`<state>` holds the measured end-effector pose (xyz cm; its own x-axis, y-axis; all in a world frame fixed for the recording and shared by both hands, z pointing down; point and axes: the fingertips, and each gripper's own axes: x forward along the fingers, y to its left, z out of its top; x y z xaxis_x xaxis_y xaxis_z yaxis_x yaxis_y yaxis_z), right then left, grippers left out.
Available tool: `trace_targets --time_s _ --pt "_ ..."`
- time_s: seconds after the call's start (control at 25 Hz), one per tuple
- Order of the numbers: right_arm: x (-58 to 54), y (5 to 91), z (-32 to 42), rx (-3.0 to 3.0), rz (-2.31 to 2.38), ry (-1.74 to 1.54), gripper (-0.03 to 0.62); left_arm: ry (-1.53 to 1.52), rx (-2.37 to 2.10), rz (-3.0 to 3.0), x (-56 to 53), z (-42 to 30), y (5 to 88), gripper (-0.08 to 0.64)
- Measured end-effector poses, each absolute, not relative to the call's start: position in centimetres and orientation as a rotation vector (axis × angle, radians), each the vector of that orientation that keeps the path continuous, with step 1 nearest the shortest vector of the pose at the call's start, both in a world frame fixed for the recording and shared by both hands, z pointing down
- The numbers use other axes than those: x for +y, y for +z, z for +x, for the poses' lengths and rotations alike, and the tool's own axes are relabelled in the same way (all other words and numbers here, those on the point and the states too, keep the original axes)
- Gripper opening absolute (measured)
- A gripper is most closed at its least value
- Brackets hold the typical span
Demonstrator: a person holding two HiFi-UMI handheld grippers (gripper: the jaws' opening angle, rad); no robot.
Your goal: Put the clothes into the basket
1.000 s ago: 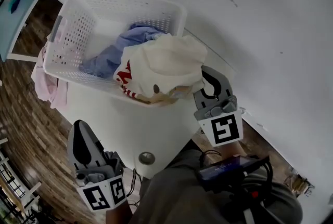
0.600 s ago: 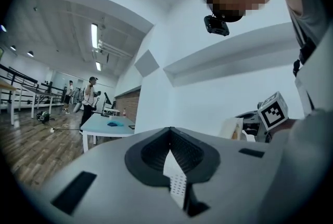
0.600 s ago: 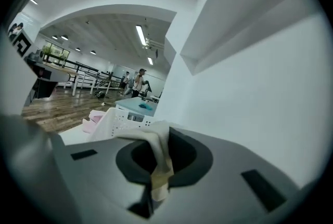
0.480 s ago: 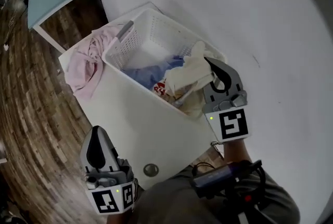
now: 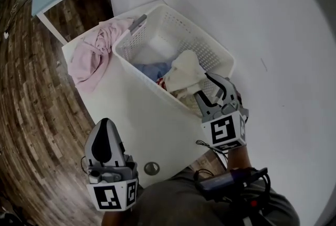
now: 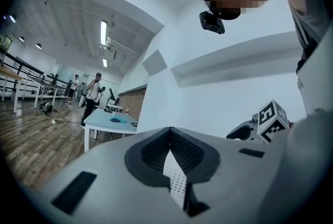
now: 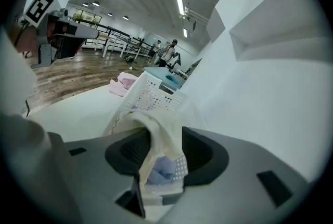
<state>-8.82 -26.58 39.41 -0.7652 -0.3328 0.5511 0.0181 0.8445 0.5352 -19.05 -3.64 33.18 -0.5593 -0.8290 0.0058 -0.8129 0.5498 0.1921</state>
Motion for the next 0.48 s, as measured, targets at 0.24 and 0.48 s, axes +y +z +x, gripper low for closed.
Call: trace_targets --time_s 0.24,0.48 --pt "-25.6 40.1 -3.9 -2.386 0.343 -0.569 0.187 -0.237 -2.606 1.558 -4.8 -17.1 33.0 0.008" --pt "-23.3 39.3 -0.8 -2.543 0.456 -0.361 0.166 -0.194 -2.578 1.672 -4.6 -15.4 31.6 0.008"
